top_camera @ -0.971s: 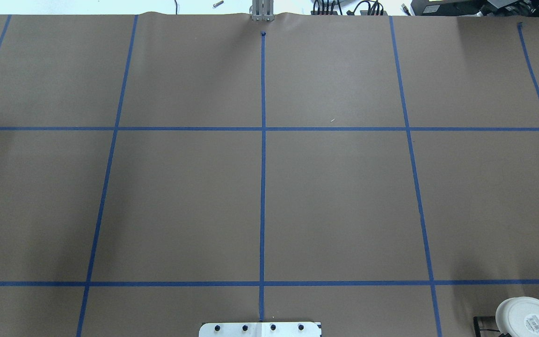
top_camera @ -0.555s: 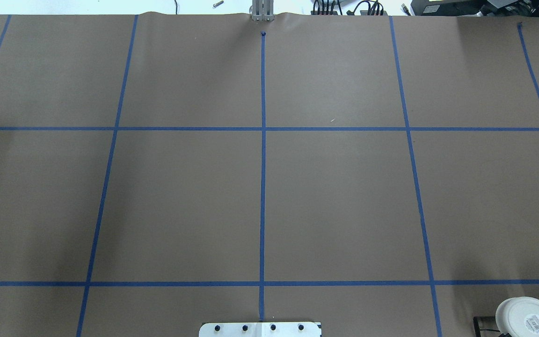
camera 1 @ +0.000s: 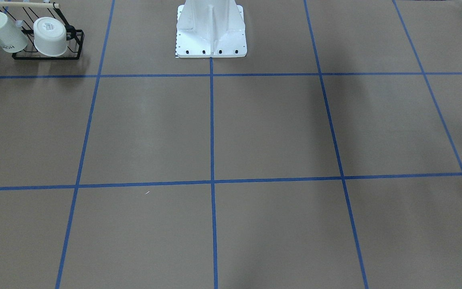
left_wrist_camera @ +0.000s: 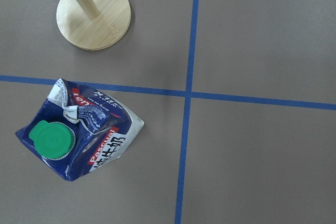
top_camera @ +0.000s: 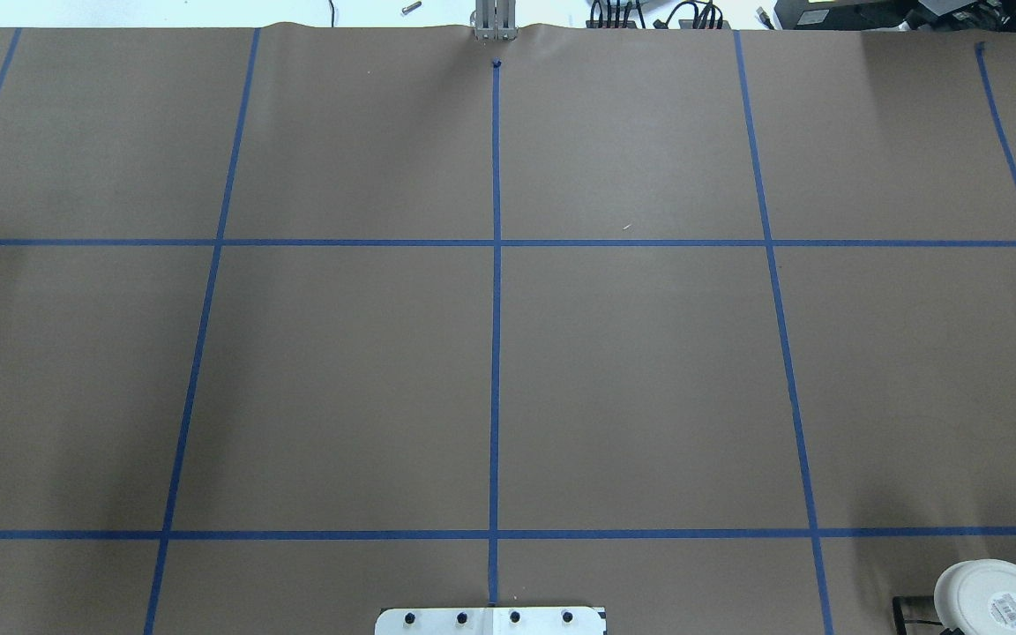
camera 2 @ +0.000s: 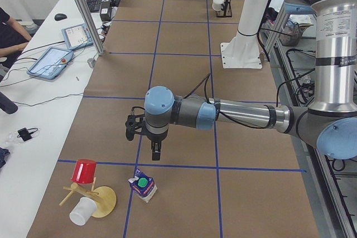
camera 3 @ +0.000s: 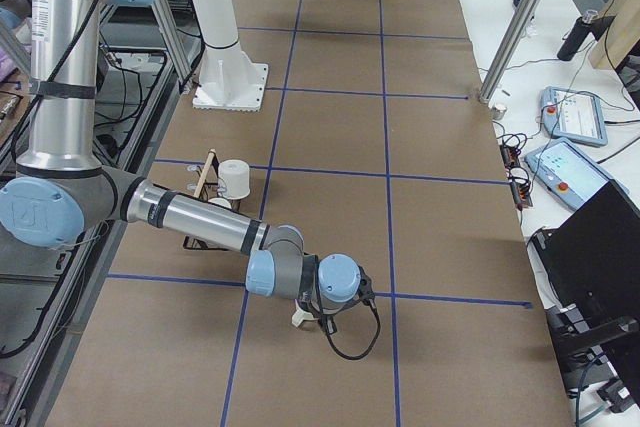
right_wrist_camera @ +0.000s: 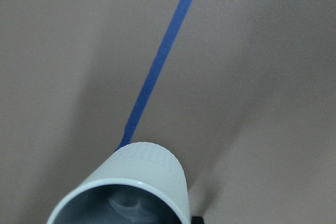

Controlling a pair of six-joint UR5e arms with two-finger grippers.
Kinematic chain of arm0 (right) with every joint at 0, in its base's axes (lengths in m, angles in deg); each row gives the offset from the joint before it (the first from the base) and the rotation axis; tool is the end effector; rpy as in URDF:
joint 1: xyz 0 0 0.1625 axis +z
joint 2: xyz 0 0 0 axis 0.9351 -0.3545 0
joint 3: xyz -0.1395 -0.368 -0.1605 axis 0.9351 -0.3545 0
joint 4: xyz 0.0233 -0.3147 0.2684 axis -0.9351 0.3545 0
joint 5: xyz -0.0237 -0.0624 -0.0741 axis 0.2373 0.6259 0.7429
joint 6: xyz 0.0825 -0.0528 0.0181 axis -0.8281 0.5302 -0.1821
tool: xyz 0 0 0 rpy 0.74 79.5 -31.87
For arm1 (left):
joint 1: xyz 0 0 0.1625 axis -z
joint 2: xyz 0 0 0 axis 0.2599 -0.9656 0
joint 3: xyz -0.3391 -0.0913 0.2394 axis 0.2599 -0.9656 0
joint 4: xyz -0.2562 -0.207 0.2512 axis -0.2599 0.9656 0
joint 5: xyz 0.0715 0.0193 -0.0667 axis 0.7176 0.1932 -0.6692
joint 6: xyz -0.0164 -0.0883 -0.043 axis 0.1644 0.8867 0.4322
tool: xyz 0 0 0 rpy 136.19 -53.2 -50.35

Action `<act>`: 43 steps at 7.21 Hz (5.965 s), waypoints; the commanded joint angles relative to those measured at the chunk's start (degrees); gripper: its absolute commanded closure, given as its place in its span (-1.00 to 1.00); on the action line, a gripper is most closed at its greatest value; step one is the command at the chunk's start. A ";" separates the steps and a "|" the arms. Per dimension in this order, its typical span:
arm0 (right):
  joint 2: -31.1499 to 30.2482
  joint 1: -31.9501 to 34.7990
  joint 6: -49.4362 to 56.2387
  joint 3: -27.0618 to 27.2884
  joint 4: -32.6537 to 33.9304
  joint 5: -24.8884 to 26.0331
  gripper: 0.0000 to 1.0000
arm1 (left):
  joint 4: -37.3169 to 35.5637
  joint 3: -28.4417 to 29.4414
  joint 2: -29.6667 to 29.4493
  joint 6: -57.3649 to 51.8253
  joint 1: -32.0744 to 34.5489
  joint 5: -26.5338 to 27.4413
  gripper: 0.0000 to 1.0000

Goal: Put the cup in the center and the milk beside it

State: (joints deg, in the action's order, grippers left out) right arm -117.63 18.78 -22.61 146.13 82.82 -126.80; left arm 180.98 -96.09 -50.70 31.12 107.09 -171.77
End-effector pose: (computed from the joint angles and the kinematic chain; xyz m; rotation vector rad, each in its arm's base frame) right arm 0.0393 -0.4332 0.7562 0.0935 -0.9249 -0.4076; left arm -0.0777 -0.4598 0.5917 0.1008 0.8147 -0.1389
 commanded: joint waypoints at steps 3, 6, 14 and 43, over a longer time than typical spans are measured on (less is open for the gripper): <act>18.74 1.72 -18.86 8.17 22.28 -2.51 1.00 | -0.16 0.30 -0.17 0.13 0.00 -3.01 -0.96; 27.11 -8.78 -50.25 16.78 22.58 0.54 1.00 | -0.07 0.65 -0.61 0.22 0.00 -3.01 -0.96; 54.63 -41.51 -87.07 -2.52 6.14 17.69 1.00 | -0.07 2.23 -0.79 0.13 -0.09 -3.01 -0.96; 36.37 -31.42 -77.84 12.14 4.21 13.39 -1.00 | 3.09 25.87 -13.62 -41.80 6.42 1.30 -0.96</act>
State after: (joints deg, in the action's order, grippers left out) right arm -81.25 -12.44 -100.45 158.32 87.03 -113.53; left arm 184.03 -70.62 -64.32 -11.35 113.58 -170.41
